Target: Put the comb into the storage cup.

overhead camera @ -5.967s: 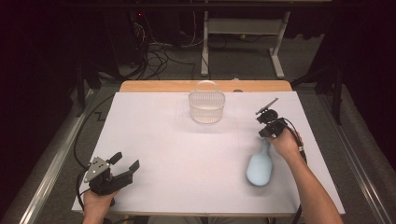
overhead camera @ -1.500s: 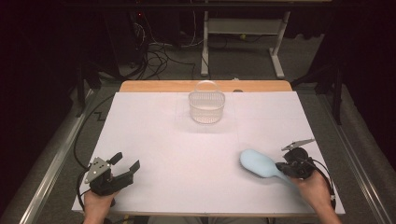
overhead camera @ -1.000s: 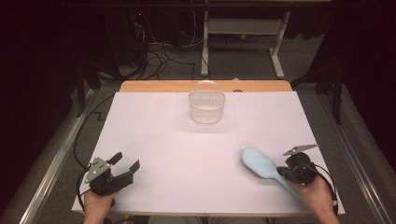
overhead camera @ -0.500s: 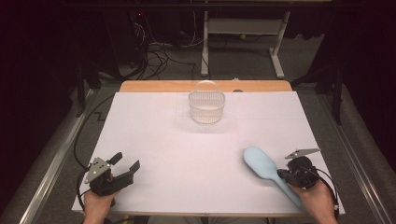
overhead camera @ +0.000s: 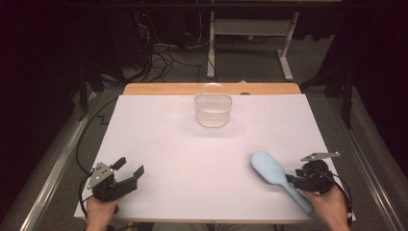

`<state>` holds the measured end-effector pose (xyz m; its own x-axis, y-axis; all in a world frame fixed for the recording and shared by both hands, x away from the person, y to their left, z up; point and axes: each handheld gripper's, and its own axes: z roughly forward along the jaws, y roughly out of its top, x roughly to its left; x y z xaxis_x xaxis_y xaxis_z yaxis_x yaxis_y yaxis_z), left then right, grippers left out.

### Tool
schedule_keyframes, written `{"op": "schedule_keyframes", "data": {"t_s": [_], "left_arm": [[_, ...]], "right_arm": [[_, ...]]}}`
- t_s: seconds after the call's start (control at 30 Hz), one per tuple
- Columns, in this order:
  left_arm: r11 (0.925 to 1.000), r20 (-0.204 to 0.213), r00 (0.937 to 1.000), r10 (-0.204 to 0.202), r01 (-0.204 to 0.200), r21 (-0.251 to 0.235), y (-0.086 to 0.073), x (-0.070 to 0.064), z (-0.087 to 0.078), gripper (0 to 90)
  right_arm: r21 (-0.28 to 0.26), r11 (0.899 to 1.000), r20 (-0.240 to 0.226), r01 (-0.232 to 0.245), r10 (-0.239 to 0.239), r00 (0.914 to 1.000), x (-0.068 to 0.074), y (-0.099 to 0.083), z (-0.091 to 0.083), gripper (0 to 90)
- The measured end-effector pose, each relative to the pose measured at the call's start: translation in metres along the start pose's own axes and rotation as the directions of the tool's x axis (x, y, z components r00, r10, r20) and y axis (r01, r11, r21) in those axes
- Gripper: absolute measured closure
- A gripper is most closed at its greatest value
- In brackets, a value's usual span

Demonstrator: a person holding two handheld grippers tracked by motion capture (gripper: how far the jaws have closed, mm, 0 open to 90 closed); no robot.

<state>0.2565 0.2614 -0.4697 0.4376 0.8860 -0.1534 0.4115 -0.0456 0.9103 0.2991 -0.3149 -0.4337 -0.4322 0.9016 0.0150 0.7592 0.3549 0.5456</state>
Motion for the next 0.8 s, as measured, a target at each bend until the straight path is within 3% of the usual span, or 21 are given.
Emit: {"op": "schedule_keyframes", "data": {"t_s": [0.13, 0.43, 0.8], "left_arm": [[1.0000, 0.001, 1.0000, 0.000, 0.000, 0.002, 0.000, 0.000, 0.000, 22.1], [1.0000, 0.002, 1.0000, 0.001, -0.001, 0.003, 0.000, 0.000, 0.000, 22.1], [1.0000, 0.002, 1.0000, 0.002, -0.002, 0.003, 0.000, 0.000, 0.000, 22.1]], "right_arm": [[-0.012, 1.000, 0.006, 0.001, -0.001, 1.0000, 0.001, 0.000, -0.004, 47.5], [-0.032, 0.999, 0.003, 0.031, -0.031, 0.9995, 0.009, 0.000, -0.015, 47.6], [-0.010, 0.998, -0.021, 0.070, -0.070, 0.9973, 0.021, -0.003, -0.017, 46.4]]}}
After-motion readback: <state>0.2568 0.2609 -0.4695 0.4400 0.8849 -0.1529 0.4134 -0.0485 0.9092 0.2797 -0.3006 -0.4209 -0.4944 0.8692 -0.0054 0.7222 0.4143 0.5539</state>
